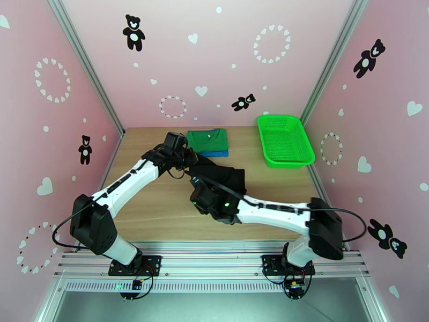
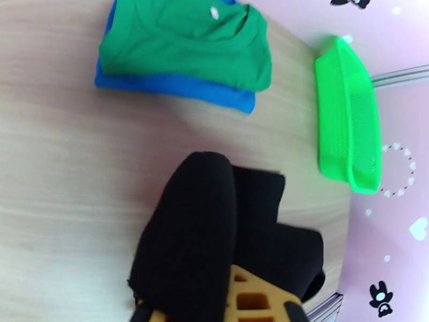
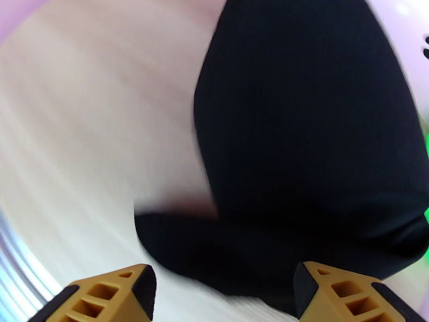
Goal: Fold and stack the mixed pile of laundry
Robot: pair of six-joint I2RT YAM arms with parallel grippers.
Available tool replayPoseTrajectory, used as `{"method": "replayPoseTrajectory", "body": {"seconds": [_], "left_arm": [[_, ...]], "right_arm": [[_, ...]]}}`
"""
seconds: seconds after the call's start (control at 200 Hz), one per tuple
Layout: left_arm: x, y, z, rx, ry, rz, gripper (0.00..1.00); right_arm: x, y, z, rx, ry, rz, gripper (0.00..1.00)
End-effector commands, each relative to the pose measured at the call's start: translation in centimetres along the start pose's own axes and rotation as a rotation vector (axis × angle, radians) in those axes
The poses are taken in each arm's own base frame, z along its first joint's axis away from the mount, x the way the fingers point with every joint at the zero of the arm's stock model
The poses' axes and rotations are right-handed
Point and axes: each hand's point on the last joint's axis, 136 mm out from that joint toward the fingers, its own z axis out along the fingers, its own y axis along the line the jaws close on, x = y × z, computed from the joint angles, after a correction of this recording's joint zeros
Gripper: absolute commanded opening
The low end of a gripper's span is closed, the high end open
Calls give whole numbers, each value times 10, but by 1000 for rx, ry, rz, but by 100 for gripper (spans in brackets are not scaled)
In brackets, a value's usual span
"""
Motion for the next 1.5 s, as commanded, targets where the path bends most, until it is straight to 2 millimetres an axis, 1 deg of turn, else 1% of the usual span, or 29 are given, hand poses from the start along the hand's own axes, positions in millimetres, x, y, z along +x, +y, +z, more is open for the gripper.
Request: {"method": "replayPoseTrajectory", "body": {"seconds": [0.0,0.055,0.165,0.245,0.36,0.46,0.591,0.646,0.706,0.791,0.801,0.871,0.946,1.001,1.136,1.226,1.391,1.477,1.497], "left_arm": [[6,-15,-6,0,11,22,0],[7,-22,-10,8,4,32,0],[4,-35,-20,37,-14,32,0],[1,-42,-32,57,-32,40,0],[-6,-48,-54,69,-71,57,0],[-13,-50,-78,63,-116,81,0],[-24,-52,-106,38,-182,118,0],[-30,-49,-115,17,-206,128,0],[-34,-46,-120,-8,-223,139,0],[-37,-42,-124,-33,-239,150,0],[-38,-42,-125,-34,-241,150,0],[-39,-39,-123,-49,-240,153,0],[-37,-38,-119,-54,-228,155,0],[-37,-38,-116,-57,-220,155,0],[-37,-36,-114,-71,-213,160,0],[-37,-35,-113,-78,-212,164,0],[-37,-35,-111,-83,-203,171,0],[-37,-34,-109,-86,-199,173,0],[-37,-34,-109,-88,-200,174,0]], "right_arm": [[-36,-2,1,107,-109,203,74],[-40,1,4,112,-108,242,74],[-35,5,18,145,-101,315,74],[-28,1,27,199,-96,324,74],[-25,-11,31,272,-105,313,72],[-22,-30,27,331,-105,323,70],[-8,-67,13,385,-100,340,65],[-1,-83,5,391,-89,335,63],[6,-95,-3,367,-67,313,62],[13,-104,-14,290,-38,248,61],[16,-103,-13,280,-29,233,61],[19,-105,-24,199,-22,179,61],[22,-102,-32,89,-16,125,62],[23,-96,-38,-2,-12,101,61],[25,-93,-52,-172,-3,81,62],[27,-90,-61,-252,-3,43,66],[33,-63,-83,-453,-6,-66,74],[35,-56,-91,-508,-15,-94,77],[36,-56,-92,-510,-18,-99,80]]}}
